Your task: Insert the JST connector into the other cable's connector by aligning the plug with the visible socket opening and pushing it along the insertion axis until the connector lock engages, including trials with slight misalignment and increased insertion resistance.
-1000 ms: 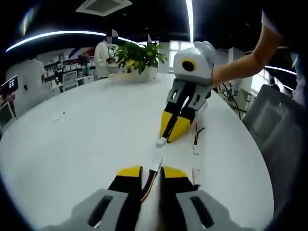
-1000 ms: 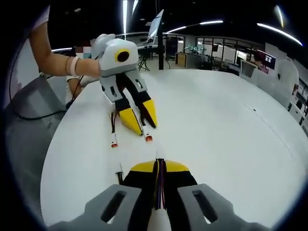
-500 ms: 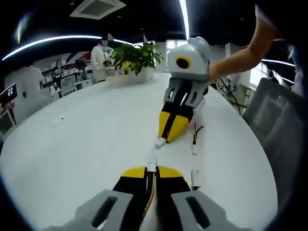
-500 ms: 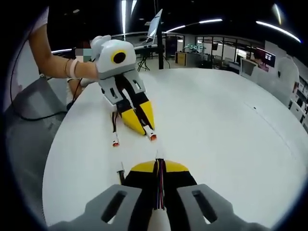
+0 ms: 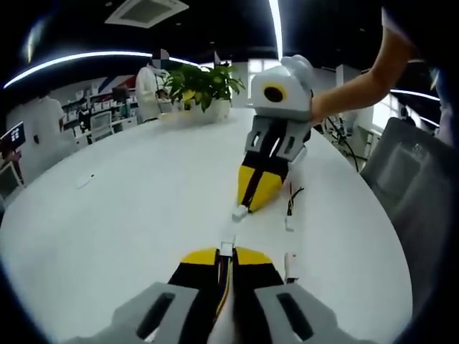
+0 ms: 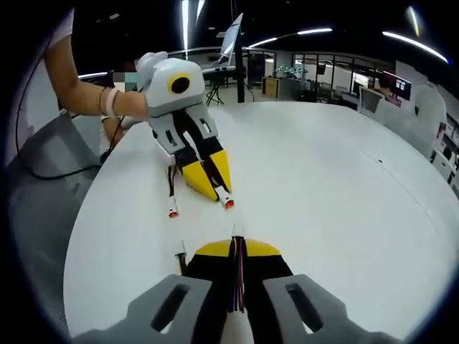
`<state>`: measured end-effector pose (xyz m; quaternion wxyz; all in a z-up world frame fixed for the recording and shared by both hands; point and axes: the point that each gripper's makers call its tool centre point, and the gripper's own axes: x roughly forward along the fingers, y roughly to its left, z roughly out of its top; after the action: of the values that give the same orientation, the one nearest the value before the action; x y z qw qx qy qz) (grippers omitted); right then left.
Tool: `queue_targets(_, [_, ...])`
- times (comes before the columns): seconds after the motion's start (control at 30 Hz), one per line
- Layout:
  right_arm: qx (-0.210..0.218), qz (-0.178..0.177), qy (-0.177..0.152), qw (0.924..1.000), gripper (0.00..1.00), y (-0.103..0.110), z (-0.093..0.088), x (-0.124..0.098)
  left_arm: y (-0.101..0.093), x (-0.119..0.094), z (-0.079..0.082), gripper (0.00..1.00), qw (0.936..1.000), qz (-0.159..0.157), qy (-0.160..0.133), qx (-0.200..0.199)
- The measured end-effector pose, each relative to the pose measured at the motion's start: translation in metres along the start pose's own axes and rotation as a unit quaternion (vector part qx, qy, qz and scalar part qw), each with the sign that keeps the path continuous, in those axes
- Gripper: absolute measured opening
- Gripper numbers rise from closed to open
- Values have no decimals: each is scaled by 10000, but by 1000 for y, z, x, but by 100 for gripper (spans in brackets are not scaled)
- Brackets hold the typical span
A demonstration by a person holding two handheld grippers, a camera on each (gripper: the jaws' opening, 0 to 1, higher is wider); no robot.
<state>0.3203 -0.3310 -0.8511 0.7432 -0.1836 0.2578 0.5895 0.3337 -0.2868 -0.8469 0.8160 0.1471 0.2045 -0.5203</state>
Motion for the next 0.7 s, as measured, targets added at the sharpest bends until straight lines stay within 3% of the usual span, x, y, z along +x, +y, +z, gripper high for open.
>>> queue_targets(0.47, [96,59,-43,9999,2,0,2,0,0,-1,-1,0,9999,-55,1,100])
queue_targets(0.7, [172,80,-103,9998,10,2,6,2,-3,-1,1,0,9998,-66,13,175])
